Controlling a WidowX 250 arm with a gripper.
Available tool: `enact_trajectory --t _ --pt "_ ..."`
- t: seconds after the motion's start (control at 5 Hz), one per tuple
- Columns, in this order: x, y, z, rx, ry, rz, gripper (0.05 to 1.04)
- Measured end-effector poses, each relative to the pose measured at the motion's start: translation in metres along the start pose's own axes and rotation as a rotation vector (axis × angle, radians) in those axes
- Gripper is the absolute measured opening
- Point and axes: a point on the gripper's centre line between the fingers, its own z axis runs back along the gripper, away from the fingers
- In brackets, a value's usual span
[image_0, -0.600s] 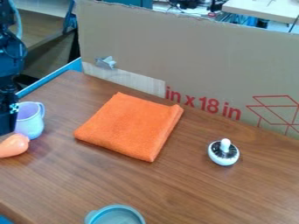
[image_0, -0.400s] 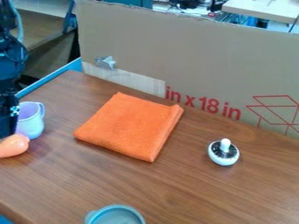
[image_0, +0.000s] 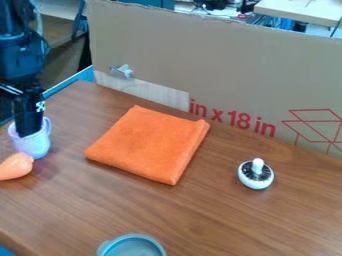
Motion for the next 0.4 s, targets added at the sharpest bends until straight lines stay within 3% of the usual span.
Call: enact_trajectory --t 0.4 --pt "0.035 0.014 -0.018 -0.012 -0.048 -0.041 1.004"
